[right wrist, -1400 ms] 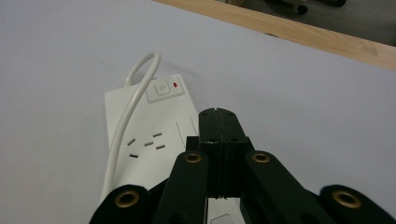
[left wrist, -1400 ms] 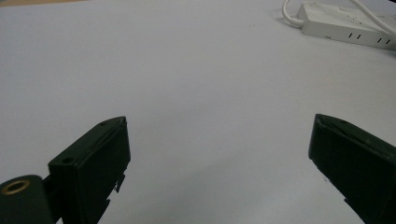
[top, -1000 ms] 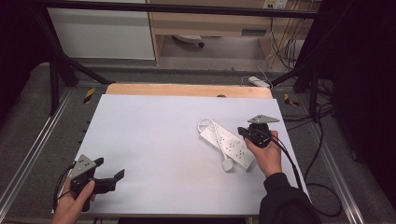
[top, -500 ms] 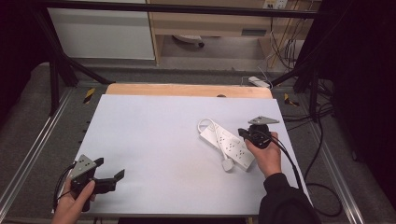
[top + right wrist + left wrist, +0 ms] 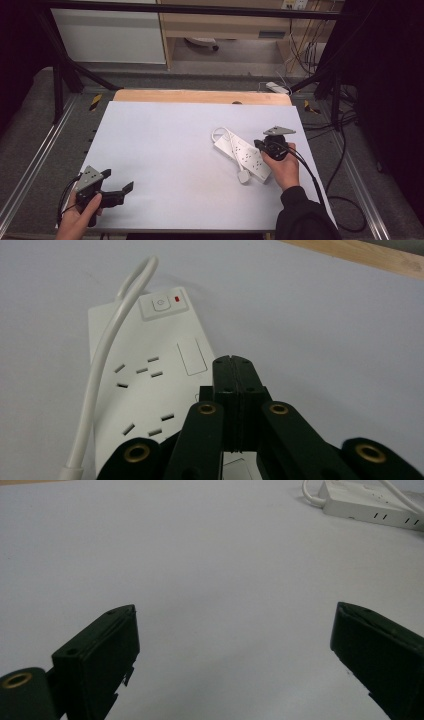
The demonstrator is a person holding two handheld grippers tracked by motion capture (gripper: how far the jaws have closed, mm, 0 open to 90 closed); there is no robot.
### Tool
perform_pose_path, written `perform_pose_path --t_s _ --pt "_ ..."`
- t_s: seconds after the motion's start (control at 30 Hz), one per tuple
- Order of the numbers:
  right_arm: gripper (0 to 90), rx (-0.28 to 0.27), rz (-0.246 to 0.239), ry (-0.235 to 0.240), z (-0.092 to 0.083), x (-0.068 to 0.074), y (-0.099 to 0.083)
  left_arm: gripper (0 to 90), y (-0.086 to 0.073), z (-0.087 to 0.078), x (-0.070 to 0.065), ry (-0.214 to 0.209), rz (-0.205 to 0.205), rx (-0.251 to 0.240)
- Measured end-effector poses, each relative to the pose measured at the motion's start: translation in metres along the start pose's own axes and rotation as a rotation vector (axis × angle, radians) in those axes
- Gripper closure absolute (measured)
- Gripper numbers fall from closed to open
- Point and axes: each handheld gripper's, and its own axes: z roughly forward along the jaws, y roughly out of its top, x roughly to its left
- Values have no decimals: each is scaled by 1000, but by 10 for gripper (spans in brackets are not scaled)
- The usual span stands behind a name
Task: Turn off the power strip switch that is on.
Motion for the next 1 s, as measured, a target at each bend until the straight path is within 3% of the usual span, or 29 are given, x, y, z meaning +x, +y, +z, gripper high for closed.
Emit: perform_pose_path --t_s 1.0 --pt "900 22 13 1 6 0 -14 56 0 1 -1 -3 5 6"
